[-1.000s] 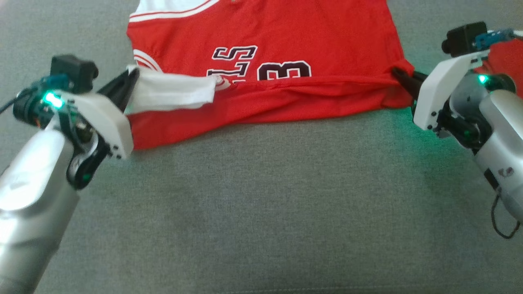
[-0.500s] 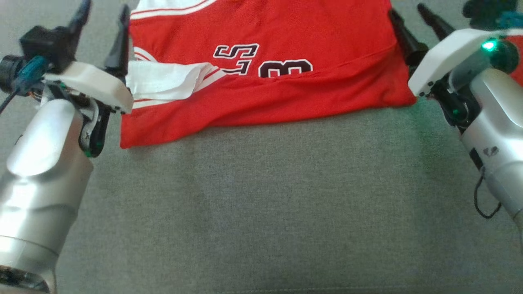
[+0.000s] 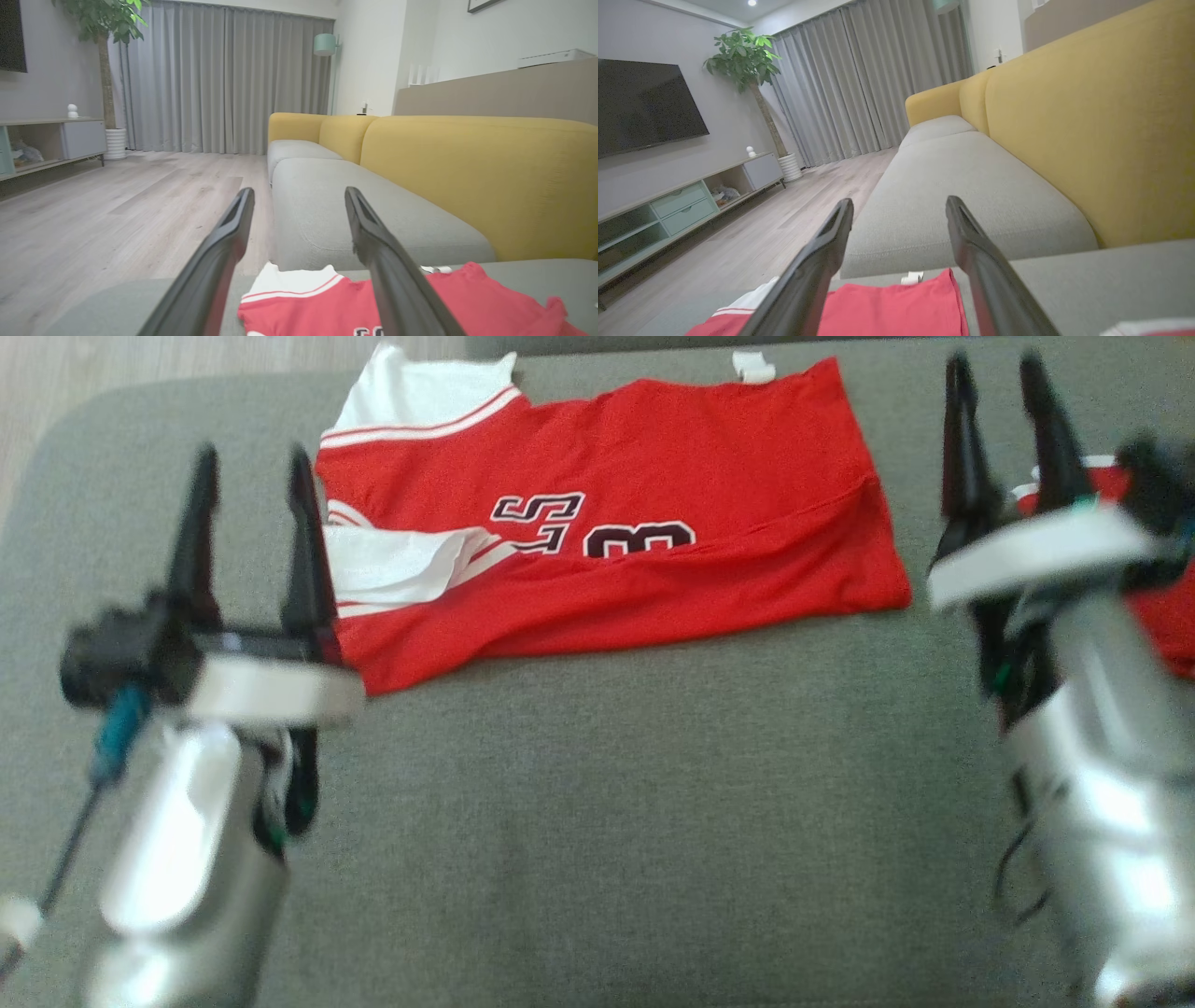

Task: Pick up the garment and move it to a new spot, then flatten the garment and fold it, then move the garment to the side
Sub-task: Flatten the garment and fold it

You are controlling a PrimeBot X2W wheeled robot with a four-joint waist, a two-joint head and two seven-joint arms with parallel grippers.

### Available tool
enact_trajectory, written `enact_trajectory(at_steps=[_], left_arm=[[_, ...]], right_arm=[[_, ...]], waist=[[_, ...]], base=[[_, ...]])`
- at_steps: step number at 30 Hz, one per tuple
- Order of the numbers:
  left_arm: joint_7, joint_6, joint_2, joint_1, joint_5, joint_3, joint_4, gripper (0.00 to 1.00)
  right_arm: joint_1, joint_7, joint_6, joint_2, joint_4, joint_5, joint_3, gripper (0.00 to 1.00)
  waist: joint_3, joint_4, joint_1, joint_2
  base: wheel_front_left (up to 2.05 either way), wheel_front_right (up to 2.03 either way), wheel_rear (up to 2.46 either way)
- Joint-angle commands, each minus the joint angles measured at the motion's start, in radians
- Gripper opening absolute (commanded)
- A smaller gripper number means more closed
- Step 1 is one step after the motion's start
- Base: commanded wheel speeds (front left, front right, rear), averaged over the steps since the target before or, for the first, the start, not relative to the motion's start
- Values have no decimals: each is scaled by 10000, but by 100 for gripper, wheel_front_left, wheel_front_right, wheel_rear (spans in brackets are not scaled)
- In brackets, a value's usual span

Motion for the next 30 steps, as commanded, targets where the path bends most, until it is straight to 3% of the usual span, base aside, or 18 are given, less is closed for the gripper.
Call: enact_trajectory(at_steps=[1,6,10,15,20,30], left_arm=[[-46,66,242,-195,106,461,-370,100],[-48,25,-508,1950,697,1166,-1455,100],[-48,-204,-902,2698,951,1487,-1502,100],[-48,-559,-1005,2734,1371,1692,-1274,100],[105,-724,-974,2189,1369,1688,-175,100],[1000,-245,-550,884,1502,1830,2875,100]], right_arm=[[344,-103,-7,314,-331,-148,67,100],[2855,-105,-7,1312,-2374,-2179,-1528,100],[3921,-105,-7,1347,-3095,-2025,-1251,100],[4352,-106,-7,1350,-3541,-1769,-1157,100],[4247,-106,-7,1351,-3827,-1867,-1018,100],[4264,-106,-7,1352,-4021,-1774,-498,100]], waist=[[-109,-62,2,0],[-426,-166,2,0],[-469,-158,2,0],[-283,-223,2,0],[119,-280,2,0],[828,-625,2,0]], base=[[0,0,0],[0,0,0],[0,0,0],[0,0,0],[0,0,0],[0,0,0]])
